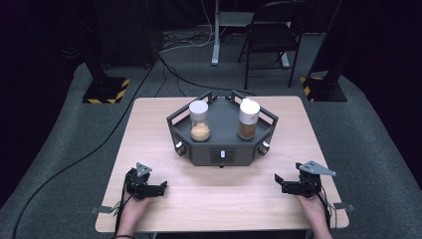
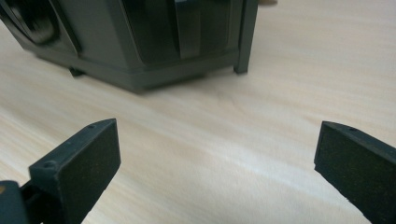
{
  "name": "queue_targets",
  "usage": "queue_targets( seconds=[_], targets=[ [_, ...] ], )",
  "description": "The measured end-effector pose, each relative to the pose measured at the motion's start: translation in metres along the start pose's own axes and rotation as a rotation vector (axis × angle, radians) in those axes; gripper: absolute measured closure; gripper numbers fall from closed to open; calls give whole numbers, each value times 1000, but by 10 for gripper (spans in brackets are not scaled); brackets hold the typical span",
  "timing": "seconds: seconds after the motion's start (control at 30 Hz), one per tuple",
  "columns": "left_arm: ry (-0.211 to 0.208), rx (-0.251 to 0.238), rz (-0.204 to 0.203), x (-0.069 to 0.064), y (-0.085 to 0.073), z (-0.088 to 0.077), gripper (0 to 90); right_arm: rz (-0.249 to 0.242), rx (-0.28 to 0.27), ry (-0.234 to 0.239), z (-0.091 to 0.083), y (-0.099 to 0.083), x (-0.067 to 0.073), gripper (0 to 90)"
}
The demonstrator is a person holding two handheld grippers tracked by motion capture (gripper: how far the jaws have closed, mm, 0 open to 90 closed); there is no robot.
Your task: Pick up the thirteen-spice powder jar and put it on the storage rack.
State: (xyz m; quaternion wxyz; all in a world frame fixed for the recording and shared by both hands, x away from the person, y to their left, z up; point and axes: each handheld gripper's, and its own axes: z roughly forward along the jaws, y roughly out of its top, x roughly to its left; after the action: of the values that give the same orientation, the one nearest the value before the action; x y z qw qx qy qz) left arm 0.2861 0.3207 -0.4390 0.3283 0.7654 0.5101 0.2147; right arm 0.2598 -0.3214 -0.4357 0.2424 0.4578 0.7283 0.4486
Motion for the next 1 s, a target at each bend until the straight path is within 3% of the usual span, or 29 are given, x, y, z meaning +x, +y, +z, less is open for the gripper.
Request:
queue_targets(
  seconds=[0.27,0.5,0.6,0.73,0.87,1.0],
  targets=[
    [2,1,0,0,0,0,0,21,82,-2,10,-7,-9,0],
    [2,0,-2,-1,0,0,0,26,166,-8,16,4,-9,0],
    [3,0,-3,-1,0,0,0,53,208,0,19,9,-12,3],
    [3,0,-2,-1,0,0,0,37,217,-13,20,10,-8,0],
    [4,0,-5,-1,0,0,0,-49,255,-52,25,16,6,0],
    [6,1,-6,-2,0,0,0,-52,258,-49,25,16,6,0]
  ],
)
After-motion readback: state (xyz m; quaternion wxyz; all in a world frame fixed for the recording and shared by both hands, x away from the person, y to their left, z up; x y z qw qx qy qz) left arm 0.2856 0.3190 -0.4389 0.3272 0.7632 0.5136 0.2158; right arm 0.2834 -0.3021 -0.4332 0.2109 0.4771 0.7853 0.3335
